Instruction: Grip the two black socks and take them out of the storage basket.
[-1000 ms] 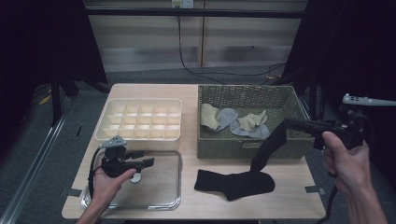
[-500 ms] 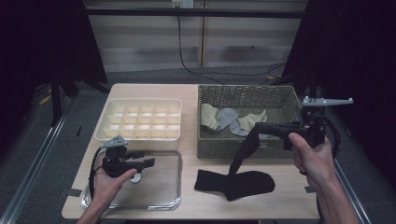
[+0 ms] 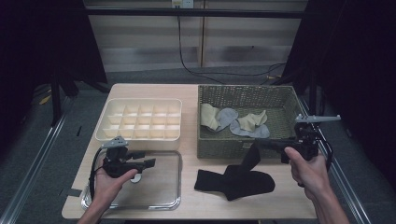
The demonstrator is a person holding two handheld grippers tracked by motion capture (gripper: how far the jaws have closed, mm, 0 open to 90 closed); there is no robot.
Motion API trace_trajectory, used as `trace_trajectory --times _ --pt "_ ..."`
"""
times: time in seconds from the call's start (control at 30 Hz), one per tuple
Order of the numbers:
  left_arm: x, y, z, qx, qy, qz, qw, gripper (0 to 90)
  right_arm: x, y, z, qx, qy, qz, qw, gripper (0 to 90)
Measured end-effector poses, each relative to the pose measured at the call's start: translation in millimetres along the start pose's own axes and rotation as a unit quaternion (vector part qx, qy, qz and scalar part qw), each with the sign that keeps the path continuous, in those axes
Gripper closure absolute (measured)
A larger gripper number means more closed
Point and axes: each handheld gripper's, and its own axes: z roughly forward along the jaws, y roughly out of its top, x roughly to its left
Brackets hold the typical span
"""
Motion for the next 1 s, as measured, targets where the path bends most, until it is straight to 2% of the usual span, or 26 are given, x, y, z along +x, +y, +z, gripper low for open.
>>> trace_trajectory --times 0.37,0.53,0.73,0.8,0.87,1.0 --pt "-0.3 -0.4 0.5 0.000 0.001 0.001 1.0000 37.0 -27.3 -29.7 1.9 0.015 -0.027 0.036 0.9989 88.6" --pt "-2.1 -0.5 1.1 0.000 -0.004 0.002 1.0000 37.0 -39.7 -48.4 9.2 0.034 -0.040 0.049 0.9974 88.4" --pt "-5.0 -0.1 3.4 0.004 -0.025 0.006 0.9997 44.7 -53.8 -75.2 20.6 0.045 -0.054 0.069 0.9951 88.0" --pt "-7.9 0.1 4.6 0.001 -0.020 0.003 0.9998 48.5 -56.7 -83.4 25.5 0.049 -0.047 0.079 0.9946 87.9" --pt "-9.4 0.7 5.9 0.003 -0.031 0.004 0.9995 50.5 -60.5 -90.9 29.1 0.052 -0.048 0.086 0.9937 87.6" --pt "-12.0 0.6 9.1 0.011 -0.032 0.011 0.9994 49.1 -68.2 -101.9 34.4 0.057 -0.055 0.092 0.9926 86.8"
